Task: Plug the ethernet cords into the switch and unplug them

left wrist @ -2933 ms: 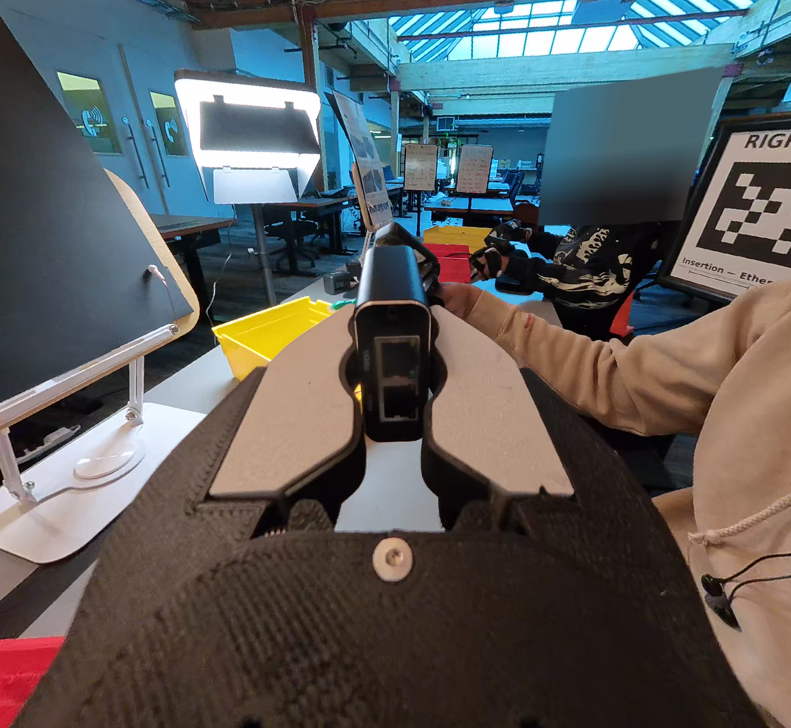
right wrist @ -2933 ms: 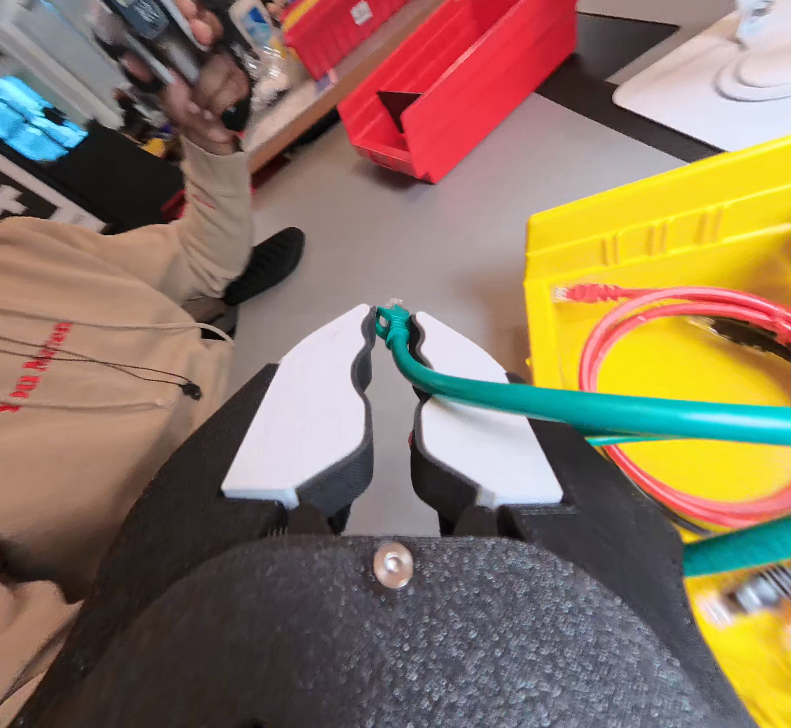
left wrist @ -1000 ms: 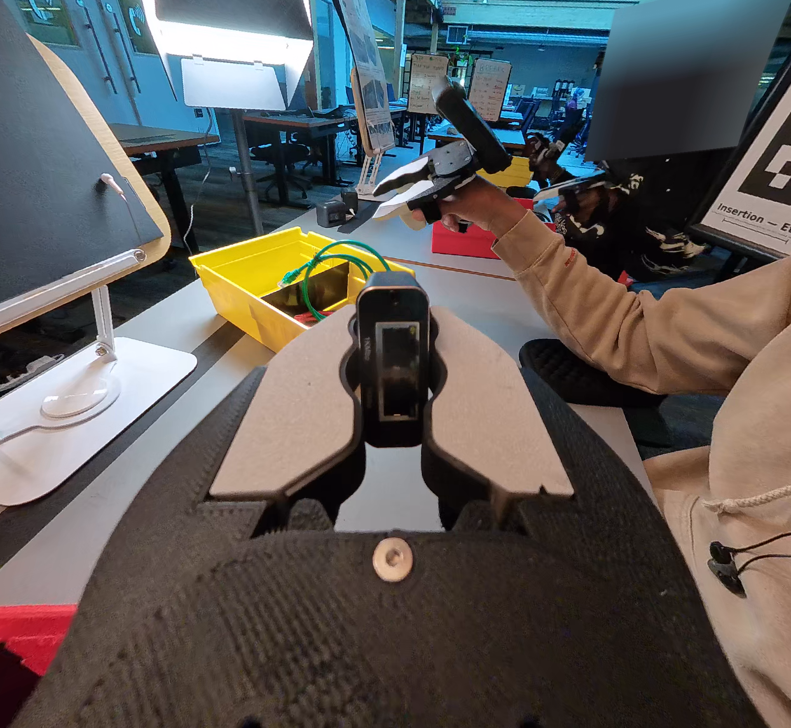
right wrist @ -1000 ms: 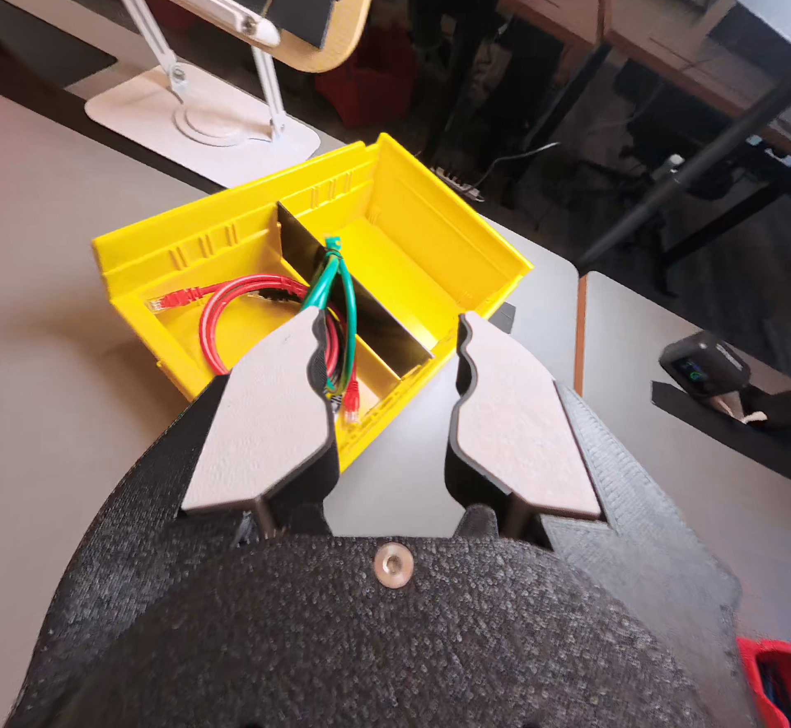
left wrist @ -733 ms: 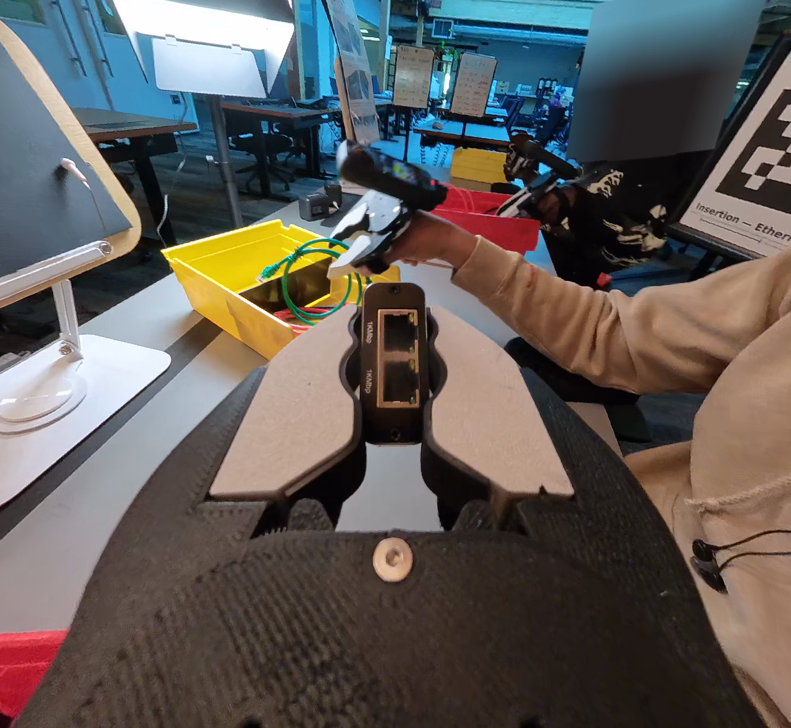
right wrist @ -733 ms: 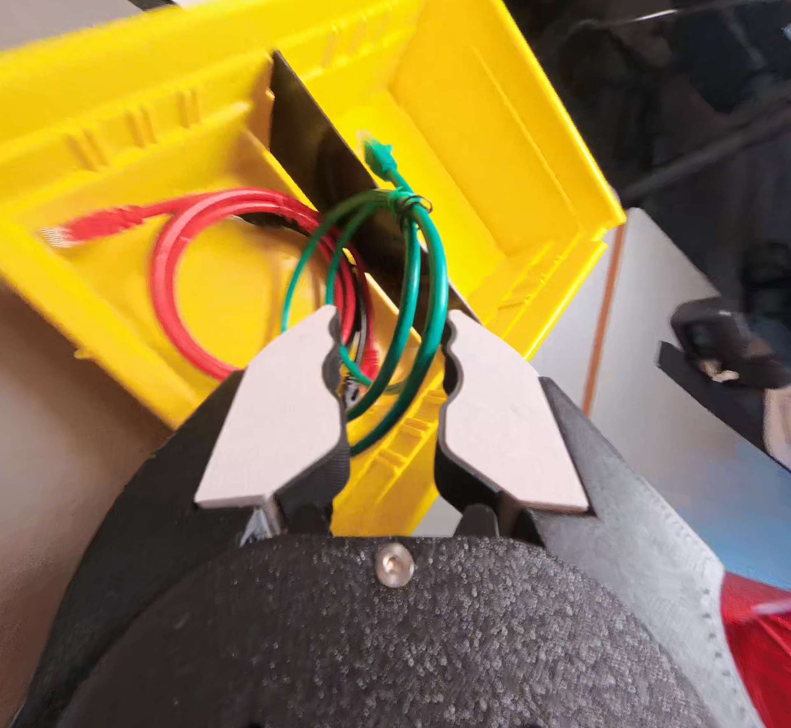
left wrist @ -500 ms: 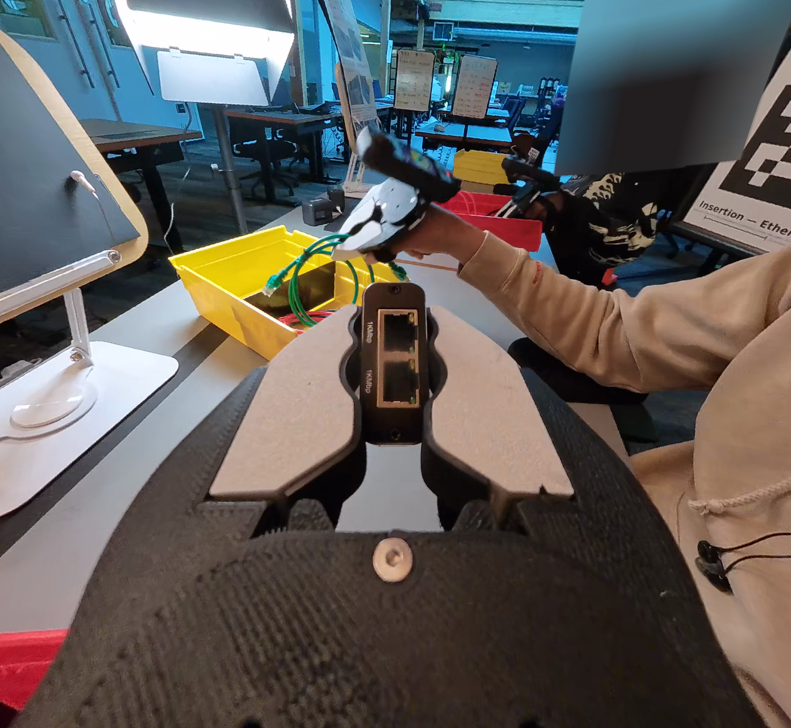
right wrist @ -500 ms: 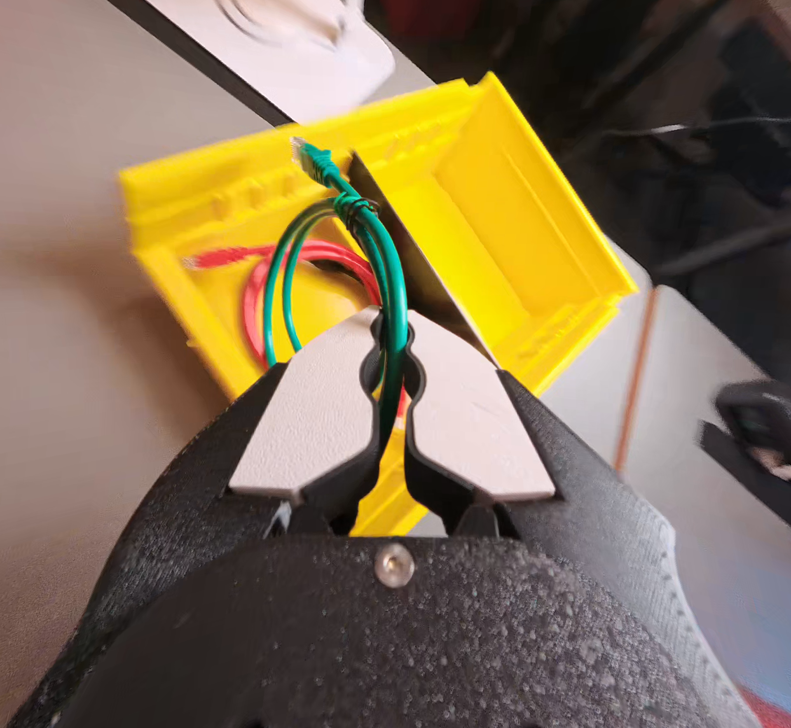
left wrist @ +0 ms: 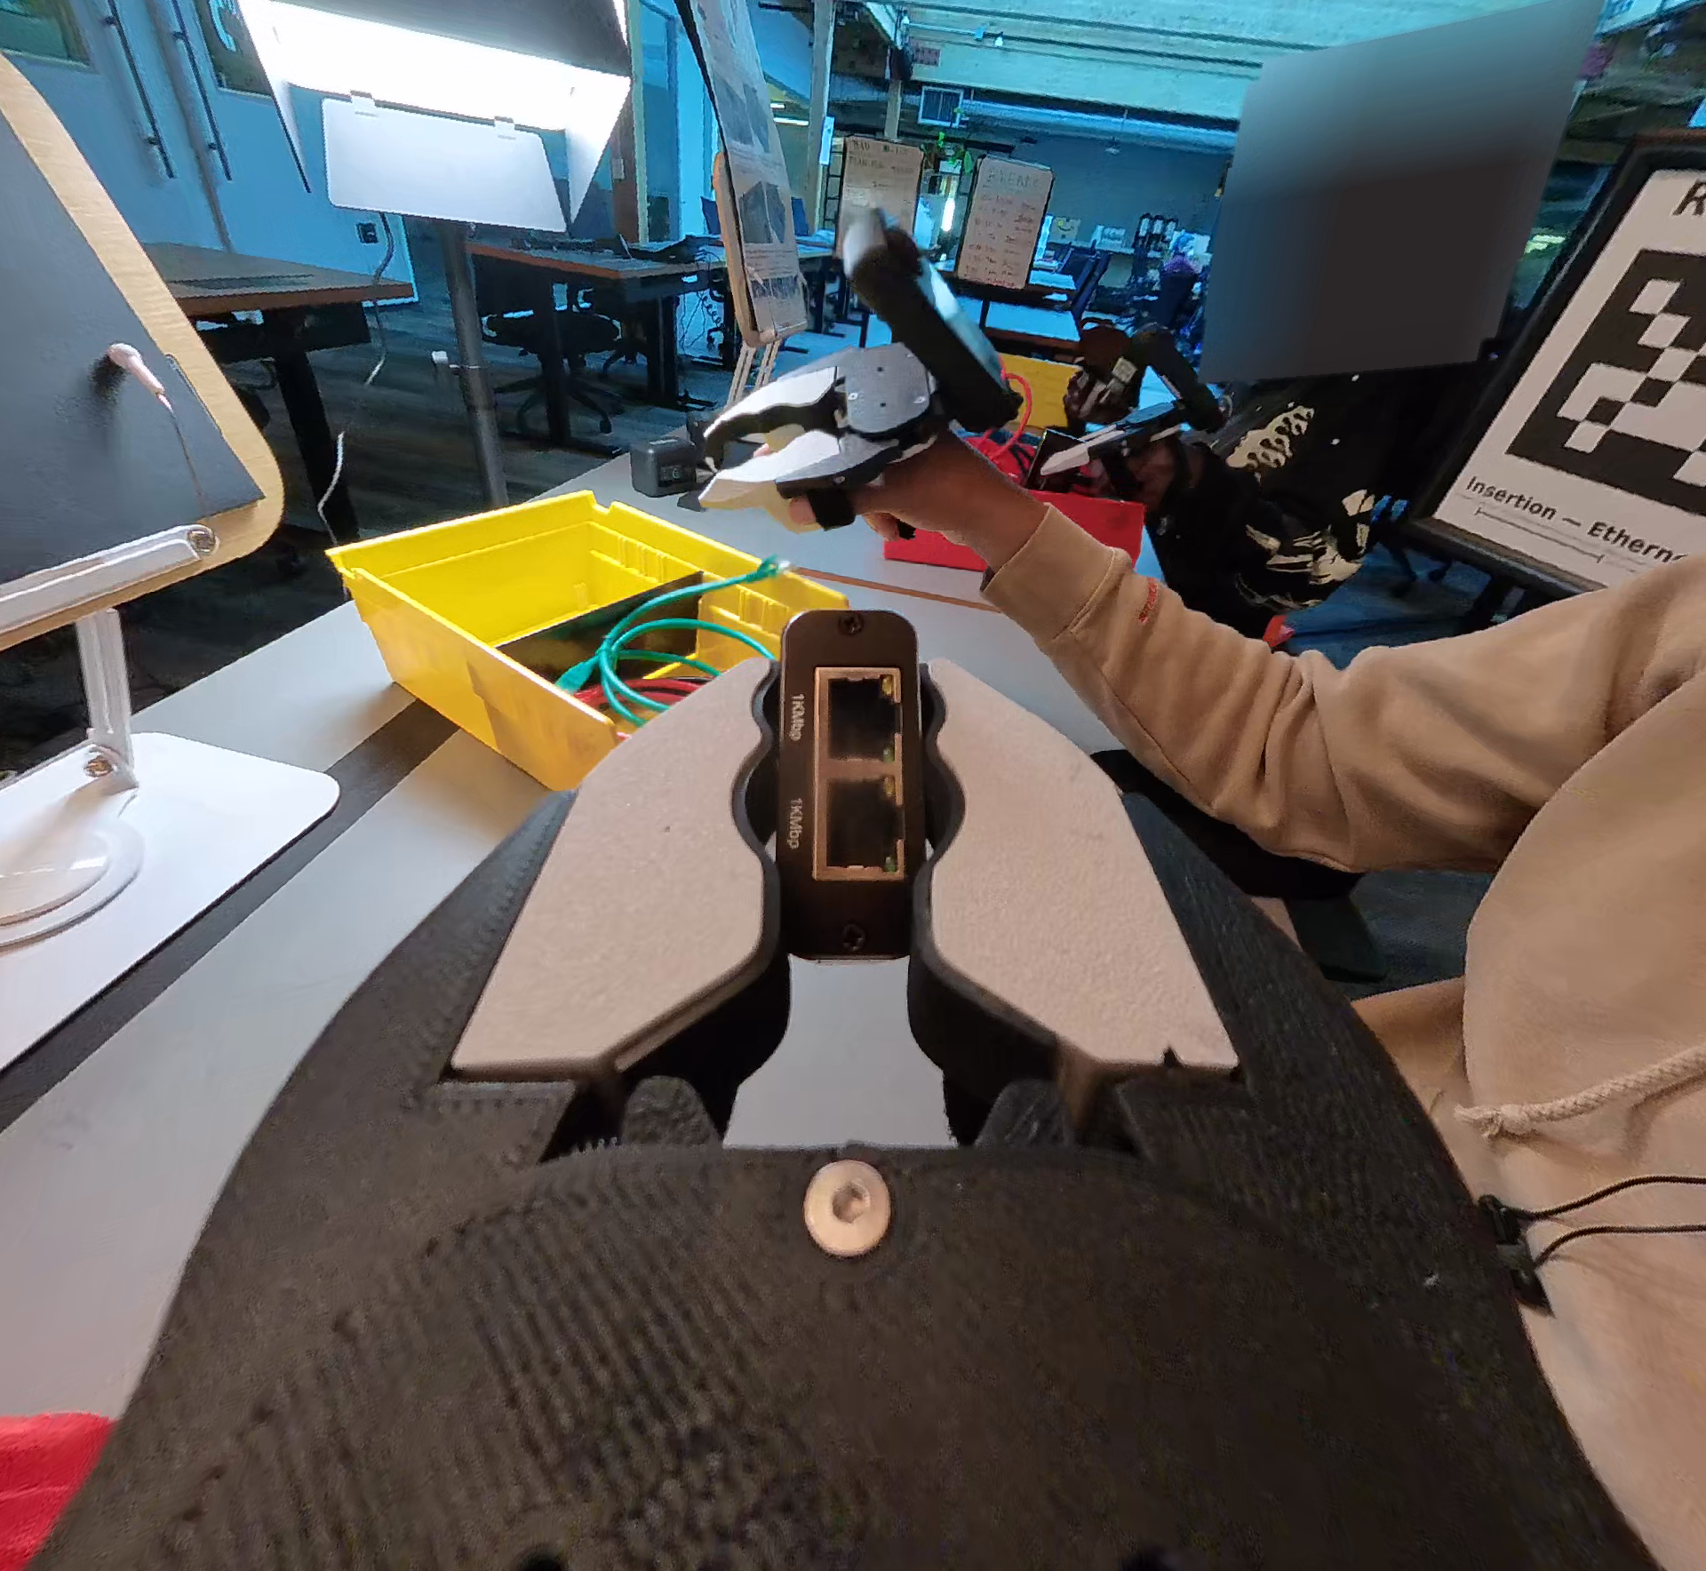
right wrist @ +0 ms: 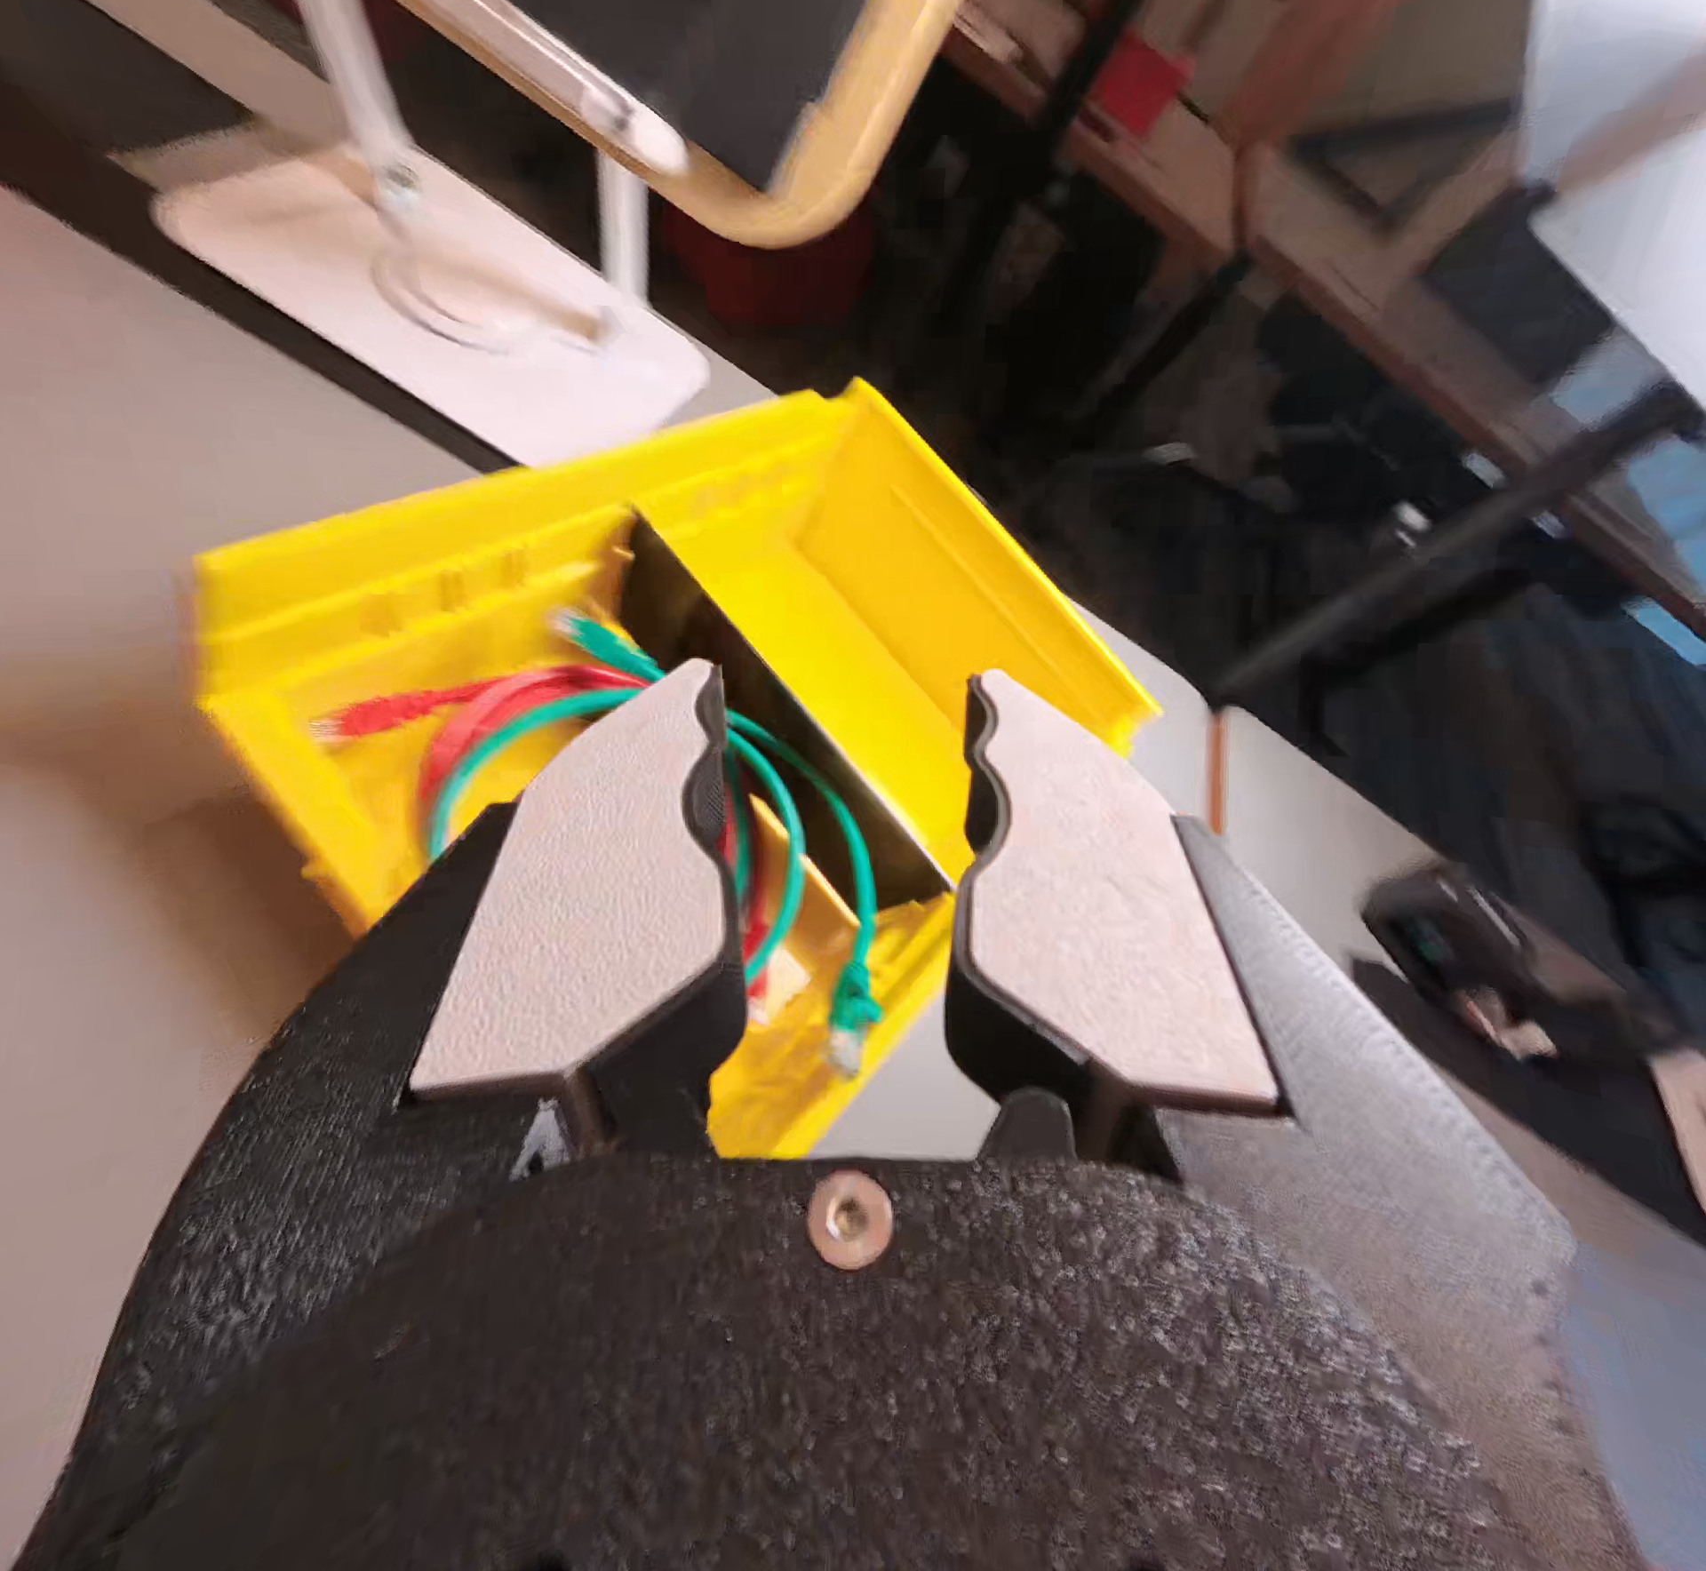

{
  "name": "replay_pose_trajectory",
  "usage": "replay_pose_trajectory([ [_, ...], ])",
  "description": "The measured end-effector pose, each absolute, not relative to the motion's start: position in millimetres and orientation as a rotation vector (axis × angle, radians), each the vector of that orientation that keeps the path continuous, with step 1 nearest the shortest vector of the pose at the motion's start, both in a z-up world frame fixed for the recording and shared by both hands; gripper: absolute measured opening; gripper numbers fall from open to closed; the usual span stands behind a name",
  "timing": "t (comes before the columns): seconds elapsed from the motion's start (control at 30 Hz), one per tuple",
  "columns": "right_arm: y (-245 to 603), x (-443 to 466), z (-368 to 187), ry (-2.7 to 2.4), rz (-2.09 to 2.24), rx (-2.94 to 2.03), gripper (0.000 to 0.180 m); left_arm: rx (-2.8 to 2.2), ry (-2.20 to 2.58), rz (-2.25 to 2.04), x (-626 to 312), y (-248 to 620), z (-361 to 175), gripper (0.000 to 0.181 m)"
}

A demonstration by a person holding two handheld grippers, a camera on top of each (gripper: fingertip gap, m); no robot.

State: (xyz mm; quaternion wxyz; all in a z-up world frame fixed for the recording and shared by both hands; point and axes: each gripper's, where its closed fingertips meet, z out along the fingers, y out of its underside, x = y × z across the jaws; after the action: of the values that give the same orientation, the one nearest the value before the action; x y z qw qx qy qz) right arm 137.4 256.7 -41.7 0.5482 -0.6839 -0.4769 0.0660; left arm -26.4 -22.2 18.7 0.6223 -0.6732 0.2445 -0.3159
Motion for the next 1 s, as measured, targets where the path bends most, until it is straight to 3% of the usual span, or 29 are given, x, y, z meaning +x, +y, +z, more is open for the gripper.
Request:
replay_pose_trajectory([
  [0.2,129,55,-3,-1.463,0.512,-1.204,0.052,-1.552,0.413,-0.83,-28,-11,15,0.026],
  [0.4,29,-13,-36,-1.658,0.569,-1.13,0.062,-1.512,0.102,-0.969,-40,10,2,0.026],
  [0.6,12,-45,-59,-1.58,0.385,-1.023,0.074,-1.505,-0.09,-1.097,-38,24,-19,0.026],
  [0.93,2,-47,-62,-1.58,0.52,-1.069,0.072,-1.497,-0.109,-1.141,-33,27,-26,0.026],
  [1.0,0,-45,-61,-1.603,0.542,-1.043,0.063,-1.488,-0.11,-1.148,-33,27,-26,0.026],
])
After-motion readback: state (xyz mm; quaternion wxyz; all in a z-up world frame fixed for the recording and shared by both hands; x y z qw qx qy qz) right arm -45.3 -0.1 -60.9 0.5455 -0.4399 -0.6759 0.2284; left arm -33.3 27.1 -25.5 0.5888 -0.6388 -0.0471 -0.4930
